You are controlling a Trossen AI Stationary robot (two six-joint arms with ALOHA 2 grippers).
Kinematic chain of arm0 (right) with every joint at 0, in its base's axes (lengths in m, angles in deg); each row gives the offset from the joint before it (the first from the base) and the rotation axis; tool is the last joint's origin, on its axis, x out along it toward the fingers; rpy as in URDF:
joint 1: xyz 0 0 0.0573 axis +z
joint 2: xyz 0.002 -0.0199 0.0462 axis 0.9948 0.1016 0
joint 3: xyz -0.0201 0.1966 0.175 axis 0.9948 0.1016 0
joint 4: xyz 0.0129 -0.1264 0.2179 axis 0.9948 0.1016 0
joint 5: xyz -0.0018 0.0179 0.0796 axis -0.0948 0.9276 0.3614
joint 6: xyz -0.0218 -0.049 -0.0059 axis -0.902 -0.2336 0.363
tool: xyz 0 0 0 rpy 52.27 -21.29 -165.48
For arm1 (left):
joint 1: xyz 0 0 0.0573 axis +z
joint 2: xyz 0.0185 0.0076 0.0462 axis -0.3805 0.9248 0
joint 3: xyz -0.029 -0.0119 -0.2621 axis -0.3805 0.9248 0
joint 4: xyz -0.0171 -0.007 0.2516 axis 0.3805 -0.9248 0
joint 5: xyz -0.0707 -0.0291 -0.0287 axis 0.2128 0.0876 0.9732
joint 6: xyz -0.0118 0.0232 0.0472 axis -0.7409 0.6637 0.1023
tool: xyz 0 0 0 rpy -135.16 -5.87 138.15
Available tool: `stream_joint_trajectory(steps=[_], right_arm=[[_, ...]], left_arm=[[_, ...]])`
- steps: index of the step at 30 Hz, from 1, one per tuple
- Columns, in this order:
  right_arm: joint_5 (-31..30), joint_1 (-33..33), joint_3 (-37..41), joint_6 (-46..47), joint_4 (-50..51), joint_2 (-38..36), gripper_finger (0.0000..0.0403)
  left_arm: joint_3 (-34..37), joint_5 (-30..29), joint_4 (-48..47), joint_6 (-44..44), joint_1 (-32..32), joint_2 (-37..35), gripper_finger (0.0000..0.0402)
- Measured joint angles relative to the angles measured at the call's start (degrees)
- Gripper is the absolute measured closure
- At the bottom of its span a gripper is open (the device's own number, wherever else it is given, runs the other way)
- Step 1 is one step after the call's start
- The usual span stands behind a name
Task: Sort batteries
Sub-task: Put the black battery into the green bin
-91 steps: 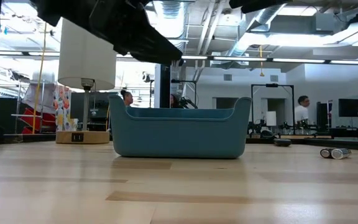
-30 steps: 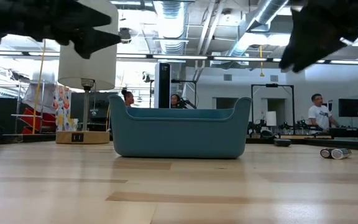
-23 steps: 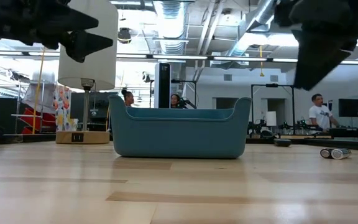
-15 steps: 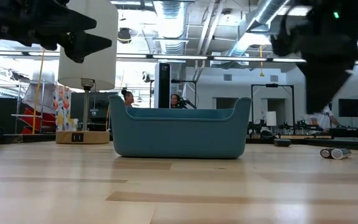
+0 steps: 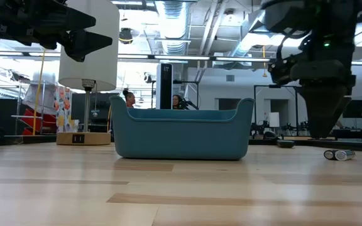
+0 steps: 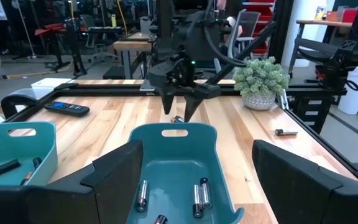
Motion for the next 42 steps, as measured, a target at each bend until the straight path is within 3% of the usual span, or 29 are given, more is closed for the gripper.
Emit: stream_joint_trajectory(steps=[10,17,29,42], right_arm=[[1.5,-3.1,0.2,-4.0,-0.5,0.2,0.0091],[3.3,-3.7,4.5,-2.5,-2.5,0.3,0.0091],[3.1,-3.7,4.8,-2.5,-3.4,0.3,0.0091],[0.1,-1.4,4.8,7.9,-1.2,0.3,0.0091]], left_arm=[[0.0,0.0,0.1,0.0,0.0,0.0,0.0107],[0.0,0.0,0.1,-0.1,0.0,0.0,0.0107],[0.0,0.0,-0.2,0.3,0.0,0.0,0.0107],[0.0,-0.3,-1.4,0.9,0.0,0.0,0.0107]])
